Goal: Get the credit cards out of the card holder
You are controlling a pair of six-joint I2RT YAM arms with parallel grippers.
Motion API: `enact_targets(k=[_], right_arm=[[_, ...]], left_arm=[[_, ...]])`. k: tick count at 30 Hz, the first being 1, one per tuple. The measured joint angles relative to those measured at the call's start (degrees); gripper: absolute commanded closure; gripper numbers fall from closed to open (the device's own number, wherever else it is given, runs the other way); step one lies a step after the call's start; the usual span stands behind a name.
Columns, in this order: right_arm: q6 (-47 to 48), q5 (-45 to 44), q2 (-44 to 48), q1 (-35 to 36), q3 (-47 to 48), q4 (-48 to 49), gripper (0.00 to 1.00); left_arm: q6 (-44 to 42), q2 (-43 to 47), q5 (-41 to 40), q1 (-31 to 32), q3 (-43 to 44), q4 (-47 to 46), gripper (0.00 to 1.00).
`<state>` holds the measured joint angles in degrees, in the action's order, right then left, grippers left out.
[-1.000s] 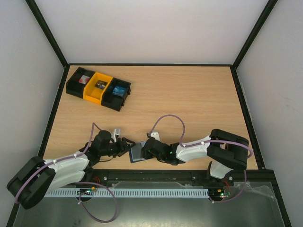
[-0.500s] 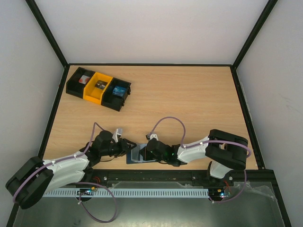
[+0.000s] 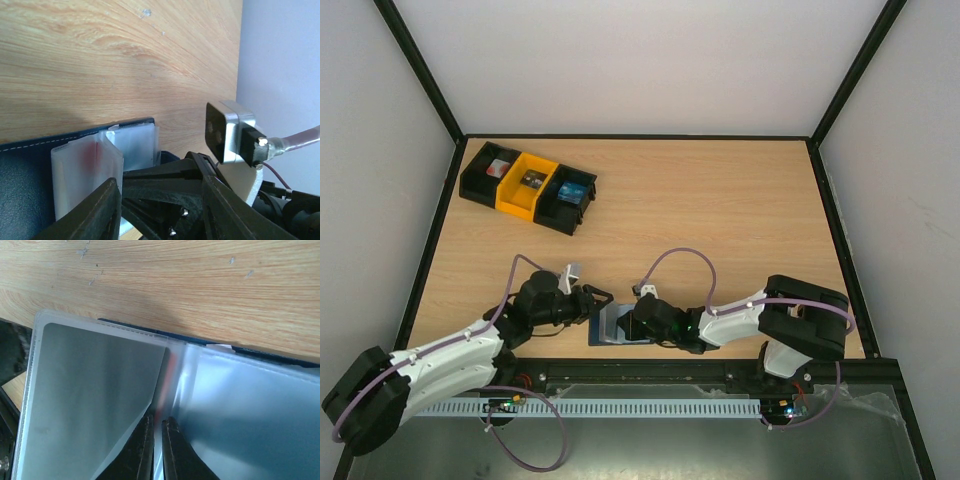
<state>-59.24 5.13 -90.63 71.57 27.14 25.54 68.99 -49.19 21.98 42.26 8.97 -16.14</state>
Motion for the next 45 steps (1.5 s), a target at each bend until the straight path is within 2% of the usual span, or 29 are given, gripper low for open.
enact_targets(k=[11, 15, 24, 31, 35, 45], right_arm=[[0.00, -0.46, 0.07, 0.02, -0.13, 0.04, 0.93], [-0.02, -1.16, 1.27, 0.02, -1.22, 0.02, 0.93], [-0.44, -2.67, 5.22, 0.02, -3.91, 0.50, 0.80], [-0.68, -3.87, 5.70, 0.02, -4.61, 0.72, 0.85], [-1.01, -4.09, 6.45, 0.02, -5.14, 0.83, 0.85], [-1.46, -4.37, 14.78, 0.02, -7.41, 0.50, 0.65]], left_arm=[[0.50, -4.31, -0.83, 4.11, 1.01, 0.22, 0.55], [0.68, -4.92, -1.49, 5.27, 2.34, -0.09, 0.62], [0.87, -6.51, -1.95, 5.62, 2.36, -2.64, 0.71], [0.98, -9.27, -2.08, 6.34, 2.21, -5.22, 0.72], [0.96, -9.09, -2.34, 7.08, 2.21, -5.46, 0.74], [1.11, -10.32, -2.56, 7.37, 2.21, -6.95, 0.77]])
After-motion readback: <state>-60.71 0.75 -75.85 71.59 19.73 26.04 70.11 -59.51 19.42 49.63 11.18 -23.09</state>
